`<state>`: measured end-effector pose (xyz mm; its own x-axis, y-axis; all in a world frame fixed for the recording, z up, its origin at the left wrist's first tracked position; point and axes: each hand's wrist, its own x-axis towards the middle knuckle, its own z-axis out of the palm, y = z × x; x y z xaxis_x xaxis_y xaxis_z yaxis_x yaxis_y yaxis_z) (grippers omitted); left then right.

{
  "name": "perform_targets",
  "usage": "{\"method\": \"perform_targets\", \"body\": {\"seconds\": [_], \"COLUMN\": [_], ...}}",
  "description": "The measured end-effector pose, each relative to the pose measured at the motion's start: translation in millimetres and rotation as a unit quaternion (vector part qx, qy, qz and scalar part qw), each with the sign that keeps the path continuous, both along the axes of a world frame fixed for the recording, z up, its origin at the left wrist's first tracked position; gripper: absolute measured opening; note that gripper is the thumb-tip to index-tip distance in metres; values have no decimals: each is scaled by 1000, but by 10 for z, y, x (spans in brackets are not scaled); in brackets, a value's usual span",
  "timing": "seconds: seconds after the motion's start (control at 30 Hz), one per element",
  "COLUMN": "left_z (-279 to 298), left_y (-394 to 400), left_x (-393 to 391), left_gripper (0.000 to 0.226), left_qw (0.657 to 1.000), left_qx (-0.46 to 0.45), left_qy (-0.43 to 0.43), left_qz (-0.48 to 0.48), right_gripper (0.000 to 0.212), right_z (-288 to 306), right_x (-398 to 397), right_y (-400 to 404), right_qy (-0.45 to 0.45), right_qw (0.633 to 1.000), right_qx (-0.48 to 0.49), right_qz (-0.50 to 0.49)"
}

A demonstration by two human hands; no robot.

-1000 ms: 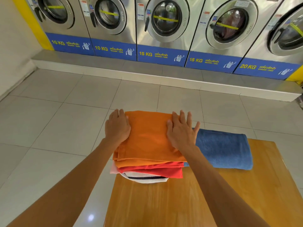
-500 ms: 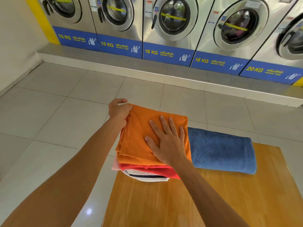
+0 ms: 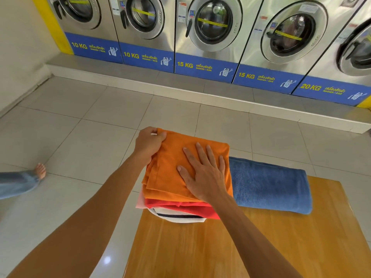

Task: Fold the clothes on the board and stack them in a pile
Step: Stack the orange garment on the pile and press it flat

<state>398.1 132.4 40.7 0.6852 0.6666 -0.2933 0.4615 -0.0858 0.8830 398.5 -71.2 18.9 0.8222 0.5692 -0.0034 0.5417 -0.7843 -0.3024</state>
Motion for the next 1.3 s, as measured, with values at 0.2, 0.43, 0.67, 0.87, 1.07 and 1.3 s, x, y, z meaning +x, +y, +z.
{"method": "perform_targets", "body": {"seconds": [0.2,0.43,0.67,0.87,1.07,1.3], "left_z": [-81,215,18,-31,-51,378], "left_y": [-10,-117,-338,-225,-283,-282], "left_x": [-126,-563,-931,-1100,-1040,-444], "left_gripper": [44,51,38,29,24,33], "left_qw": [968,982,981,947,909,999], "left_qx": [-227,176,144,-296,-389,-4], "left_qy": [-59,57,100,-121,-126,28], "left_qz": [88,20,-88,26,78,-45], "right_gripper": [81,108,126,125,126,116], "right_z": [41,127,140,156,148,182], "right_x": [-4,-24,-102,-73,-63,-97], "right_y": [-22,46,215,198,179,215], "right_qy": [13,55,59,90,105,95], "right_qw": [1000,998,998,995,994,994], "right_qx": [1,-12,-30,-27,-35,-60], "right_qz": [1,-10,-12,-22,-15,1]}}
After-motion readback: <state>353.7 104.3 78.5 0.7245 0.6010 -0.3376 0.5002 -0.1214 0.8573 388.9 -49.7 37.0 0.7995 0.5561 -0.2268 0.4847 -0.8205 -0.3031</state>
